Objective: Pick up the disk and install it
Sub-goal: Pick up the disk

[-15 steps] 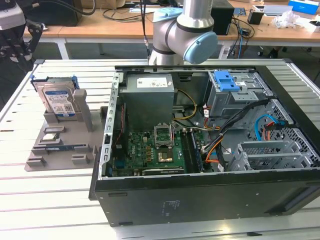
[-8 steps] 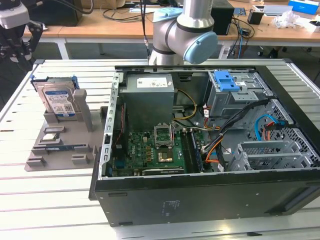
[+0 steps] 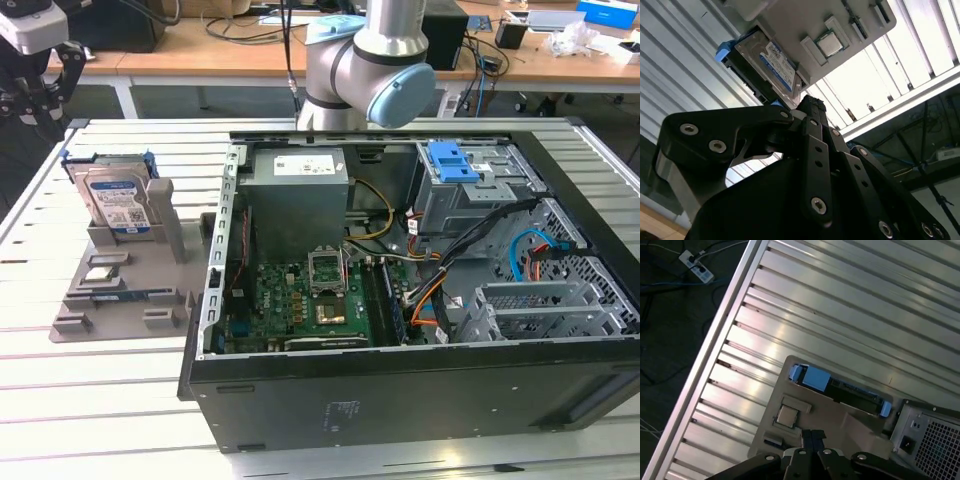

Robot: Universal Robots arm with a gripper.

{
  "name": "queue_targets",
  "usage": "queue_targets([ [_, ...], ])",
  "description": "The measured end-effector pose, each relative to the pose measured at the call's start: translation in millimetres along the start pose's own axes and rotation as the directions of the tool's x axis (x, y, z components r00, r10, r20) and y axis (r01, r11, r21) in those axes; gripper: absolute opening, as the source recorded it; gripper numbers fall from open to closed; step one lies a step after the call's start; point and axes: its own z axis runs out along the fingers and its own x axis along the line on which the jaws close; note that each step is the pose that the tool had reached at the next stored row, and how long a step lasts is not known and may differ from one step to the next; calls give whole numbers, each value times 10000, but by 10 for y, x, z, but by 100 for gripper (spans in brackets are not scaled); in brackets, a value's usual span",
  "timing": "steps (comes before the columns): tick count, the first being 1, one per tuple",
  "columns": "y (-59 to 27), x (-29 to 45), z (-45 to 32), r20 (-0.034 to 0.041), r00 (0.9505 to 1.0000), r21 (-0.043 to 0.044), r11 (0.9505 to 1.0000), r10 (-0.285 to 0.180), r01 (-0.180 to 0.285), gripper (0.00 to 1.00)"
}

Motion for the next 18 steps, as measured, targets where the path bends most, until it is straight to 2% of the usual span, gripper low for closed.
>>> queue_targets([
  [5, 0, 0, 0, -32, 9975, -18, 9975, -712, 712, 10],
  [9, 0, 0, 0, -55, 9921, -32, 9922, -1250, 1249, 10],
  [12, 0, 0, 0, -72, 9861, -45, 9861, -1660, 1660, 10],
  [18, 0, 0, 0, -102, 9705, -70, 9705, -2409, 2408, 10],
])
